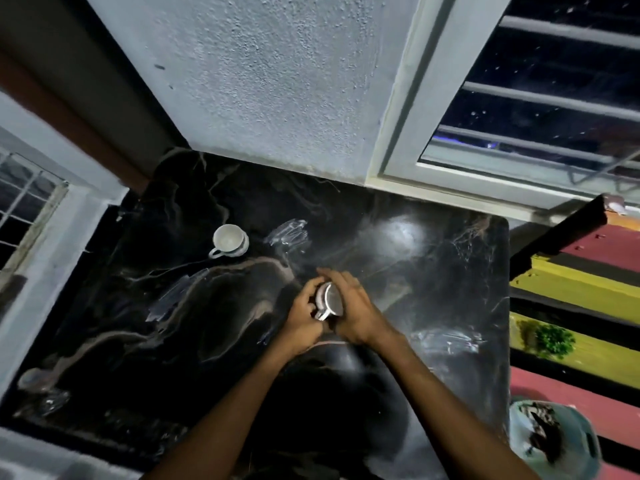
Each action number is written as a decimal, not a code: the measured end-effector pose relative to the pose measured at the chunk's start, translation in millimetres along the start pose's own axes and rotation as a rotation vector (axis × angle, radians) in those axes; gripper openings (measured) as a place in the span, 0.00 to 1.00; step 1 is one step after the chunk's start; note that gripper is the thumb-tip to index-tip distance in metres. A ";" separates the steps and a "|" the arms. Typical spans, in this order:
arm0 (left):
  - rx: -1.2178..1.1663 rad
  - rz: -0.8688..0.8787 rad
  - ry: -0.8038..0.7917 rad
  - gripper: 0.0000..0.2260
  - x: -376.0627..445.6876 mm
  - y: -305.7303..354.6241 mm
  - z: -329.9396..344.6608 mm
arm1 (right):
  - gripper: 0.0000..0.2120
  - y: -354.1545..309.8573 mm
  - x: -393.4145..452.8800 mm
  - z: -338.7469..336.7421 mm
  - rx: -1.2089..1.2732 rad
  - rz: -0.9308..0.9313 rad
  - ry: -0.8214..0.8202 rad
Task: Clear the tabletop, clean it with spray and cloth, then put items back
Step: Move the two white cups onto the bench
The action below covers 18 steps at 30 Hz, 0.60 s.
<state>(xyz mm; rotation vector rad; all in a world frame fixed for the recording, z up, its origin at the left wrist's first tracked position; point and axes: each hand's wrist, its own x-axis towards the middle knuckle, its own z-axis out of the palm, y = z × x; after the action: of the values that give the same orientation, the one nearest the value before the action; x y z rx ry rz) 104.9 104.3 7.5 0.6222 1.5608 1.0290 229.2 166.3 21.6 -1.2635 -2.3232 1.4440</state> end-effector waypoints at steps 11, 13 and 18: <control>-0.278 -0.056 0.274 0.22 -42.4 24.3 -79.7 | 0.31 -100.9 23.6 100.9 0.570 0.430 0.400; -0.305 -0.094 0.190 0.26 -46.0 21.0 -99.3 | 0.30 -112.2 32.4 109.2 0.471 0.458 0.464; 0.035 -0.015 -0.008 0.31 -23.6 18.7 -175.9 | 0.29 -115.7 44.1 114.3 0.368 0.440 0.460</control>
<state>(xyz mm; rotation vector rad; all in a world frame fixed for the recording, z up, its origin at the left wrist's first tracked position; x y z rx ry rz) -60.3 43.9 37.3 0.6368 1.5770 0.9888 76.4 97.2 38.6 -1.8178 -1.4698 1.4062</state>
